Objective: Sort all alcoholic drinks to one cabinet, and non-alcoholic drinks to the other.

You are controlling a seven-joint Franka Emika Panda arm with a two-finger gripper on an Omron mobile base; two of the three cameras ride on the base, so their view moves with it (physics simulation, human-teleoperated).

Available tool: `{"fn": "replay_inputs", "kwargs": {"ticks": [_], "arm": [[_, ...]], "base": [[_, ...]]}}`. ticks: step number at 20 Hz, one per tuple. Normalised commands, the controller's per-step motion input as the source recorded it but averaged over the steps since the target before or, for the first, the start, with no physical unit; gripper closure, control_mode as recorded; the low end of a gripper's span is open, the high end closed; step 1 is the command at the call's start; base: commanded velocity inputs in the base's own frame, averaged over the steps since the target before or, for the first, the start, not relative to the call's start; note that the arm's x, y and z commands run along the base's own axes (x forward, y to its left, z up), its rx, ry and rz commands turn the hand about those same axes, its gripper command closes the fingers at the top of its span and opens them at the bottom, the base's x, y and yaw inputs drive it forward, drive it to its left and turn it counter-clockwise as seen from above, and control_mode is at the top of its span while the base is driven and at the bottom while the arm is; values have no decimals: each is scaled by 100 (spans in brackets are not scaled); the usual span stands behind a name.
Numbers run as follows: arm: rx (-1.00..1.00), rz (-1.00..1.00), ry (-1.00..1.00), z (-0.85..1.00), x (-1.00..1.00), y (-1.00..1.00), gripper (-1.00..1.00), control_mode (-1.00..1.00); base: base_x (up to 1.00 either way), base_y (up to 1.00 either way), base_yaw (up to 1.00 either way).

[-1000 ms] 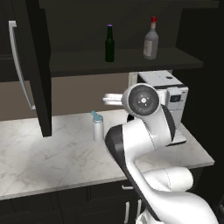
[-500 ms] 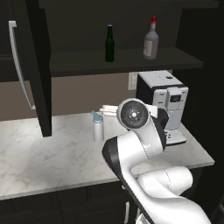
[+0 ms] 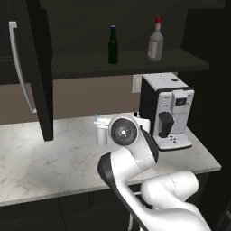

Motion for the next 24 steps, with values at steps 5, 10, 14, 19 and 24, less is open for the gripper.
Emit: {"fn": "replay_inputs", "kwargs": {"ticks": [5, 10, 14, 19, 24], "arm": [[0, -9, 1, -16, 14, 36, -100, -100], [0, -15, 3, -21, 30, 39, -100, -100], [0, -15, 2, -28, 34, 28, -100, -100], [0, -14, 0, -27, 40, 13, -100, -100], [0, -11, 0, -17, 41, 1, -100, -100]], "base": [[0, 0, 0], [0, 0, 0], [0, 0, 0], [0, 0, 0], [0, 0, 0]]}}
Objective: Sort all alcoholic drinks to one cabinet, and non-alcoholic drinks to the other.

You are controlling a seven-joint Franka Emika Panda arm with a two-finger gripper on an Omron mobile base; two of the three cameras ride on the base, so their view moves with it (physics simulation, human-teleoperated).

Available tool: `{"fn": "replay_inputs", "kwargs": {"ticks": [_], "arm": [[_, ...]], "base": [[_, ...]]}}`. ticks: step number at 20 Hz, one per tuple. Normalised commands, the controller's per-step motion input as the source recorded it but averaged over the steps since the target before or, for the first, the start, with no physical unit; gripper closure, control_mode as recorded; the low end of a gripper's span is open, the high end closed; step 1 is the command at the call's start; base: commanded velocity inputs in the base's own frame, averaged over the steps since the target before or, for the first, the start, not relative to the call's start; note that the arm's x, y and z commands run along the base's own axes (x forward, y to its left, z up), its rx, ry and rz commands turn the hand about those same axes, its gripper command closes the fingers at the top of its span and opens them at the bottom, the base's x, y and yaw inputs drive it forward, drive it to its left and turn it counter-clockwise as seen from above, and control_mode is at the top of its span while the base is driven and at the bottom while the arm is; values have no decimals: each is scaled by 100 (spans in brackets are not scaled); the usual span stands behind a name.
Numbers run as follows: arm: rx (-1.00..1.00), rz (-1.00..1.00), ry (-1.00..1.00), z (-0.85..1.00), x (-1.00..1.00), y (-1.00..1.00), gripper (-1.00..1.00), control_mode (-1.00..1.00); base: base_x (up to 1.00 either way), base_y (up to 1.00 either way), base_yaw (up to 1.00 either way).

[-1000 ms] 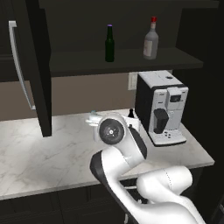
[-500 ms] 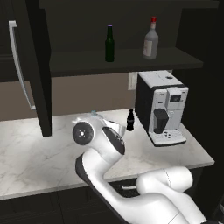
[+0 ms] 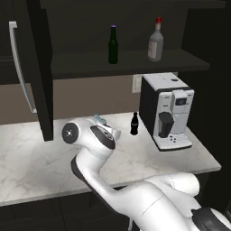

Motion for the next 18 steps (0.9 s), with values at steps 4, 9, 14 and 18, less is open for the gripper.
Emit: {"fn": "replay_inputs", "kwargs": {"ticks": [4, 9, 14, 18], "arm": [[0, -10, 0, -17, 40, 0, -100, -100], [0, -10, 1, -17, 32, 0, -100, -100], [0, -11, 1, -21, 30, 0, -100, -100], [0, -11, 1, -15, 26, 0, -100, -100]], "base": [[0, 0, 0], [0, 0, 0], [0, 0, 0], [0, 0, 0]]}}
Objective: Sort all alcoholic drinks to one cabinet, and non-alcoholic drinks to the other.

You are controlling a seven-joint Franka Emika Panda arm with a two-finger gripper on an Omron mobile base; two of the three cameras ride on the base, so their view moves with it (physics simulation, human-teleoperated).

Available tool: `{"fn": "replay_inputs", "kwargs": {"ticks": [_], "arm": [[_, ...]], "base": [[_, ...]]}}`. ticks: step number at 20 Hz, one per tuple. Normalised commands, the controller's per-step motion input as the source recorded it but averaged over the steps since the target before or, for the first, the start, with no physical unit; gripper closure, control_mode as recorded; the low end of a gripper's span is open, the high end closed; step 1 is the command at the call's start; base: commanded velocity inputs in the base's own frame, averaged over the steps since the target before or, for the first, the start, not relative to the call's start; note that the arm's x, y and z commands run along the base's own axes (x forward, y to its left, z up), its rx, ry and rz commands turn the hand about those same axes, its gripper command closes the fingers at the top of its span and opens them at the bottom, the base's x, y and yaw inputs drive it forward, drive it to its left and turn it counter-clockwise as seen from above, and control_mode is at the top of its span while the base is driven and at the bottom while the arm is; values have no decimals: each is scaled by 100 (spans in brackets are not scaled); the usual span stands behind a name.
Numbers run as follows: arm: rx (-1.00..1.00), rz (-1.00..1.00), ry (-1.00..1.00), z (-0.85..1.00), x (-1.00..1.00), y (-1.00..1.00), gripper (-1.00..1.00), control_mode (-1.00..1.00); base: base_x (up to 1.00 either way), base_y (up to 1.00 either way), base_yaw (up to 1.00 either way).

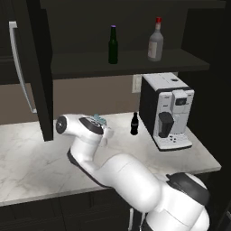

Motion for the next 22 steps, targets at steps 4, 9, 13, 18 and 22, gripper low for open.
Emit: {"fn": "replay_inputs", "kwargs": {"ticks": [4, 9, 13, 18, 22], "arm": [[0, -10, 1, -11, 15, 0, -100, -100], [0, -10, 3, -14, 13, 0, -100, -100], [0, -11, 4, -19, 16, 1, -100, -100], [0, -5, 4, -23, 16, 4, -100, -100], [0, 0, 3, -20, 14, 6, -100, -100]], "base": [[0, 0, 0], [0, 0, 0], [0, 0, 0], [0, 0, 0], [0, 0, 0]]}}
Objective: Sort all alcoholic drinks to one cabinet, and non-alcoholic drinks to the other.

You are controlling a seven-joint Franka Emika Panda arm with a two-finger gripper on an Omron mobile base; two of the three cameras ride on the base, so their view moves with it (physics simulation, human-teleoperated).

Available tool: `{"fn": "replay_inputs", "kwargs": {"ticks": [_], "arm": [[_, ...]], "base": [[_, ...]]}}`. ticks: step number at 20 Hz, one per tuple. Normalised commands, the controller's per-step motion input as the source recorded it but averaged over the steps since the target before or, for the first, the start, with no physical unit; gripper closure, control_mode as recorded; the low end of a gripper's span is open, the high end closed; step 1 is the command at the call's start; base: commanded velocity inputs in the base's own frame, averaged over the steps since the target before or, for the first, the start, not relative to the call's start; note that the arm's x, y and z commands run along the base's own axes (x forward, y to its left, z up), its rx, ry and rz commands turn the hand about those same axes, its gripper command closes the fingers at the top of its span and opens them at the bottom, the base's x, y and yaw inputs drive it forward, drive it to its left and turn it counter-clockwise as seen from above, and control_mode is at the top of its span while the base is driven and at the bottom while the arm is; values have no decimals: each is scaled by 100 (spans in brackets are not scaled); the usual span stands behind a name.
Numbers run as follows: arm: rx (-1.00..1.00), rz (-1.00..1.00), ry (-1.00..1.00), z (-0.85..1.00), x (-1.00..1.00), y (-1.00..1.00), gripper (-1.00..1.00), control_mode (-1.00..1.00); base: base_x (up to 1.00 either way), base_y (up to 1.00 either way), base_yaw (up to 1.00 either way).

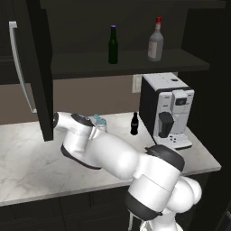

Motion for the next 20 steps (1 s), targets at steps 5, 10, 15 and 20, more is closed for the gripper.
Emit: {"fn": "replay_inputs", "kwargs": {"ticks": [5, 10, 15, 20], "arm": [[-1, 0, 4, -13, 18, 6, -100, -100], [-3, 0, 2, -10, 20, 1, -100, -100], [-4, 0, 0, -5, 19, 0, -100, -100], [-3, 0, 0, -3, 19, 1, -100, -100]], "base": [[0, 0, 0], [0, 0, 0], [0, 0, 0], [0, 0, 0]]}}
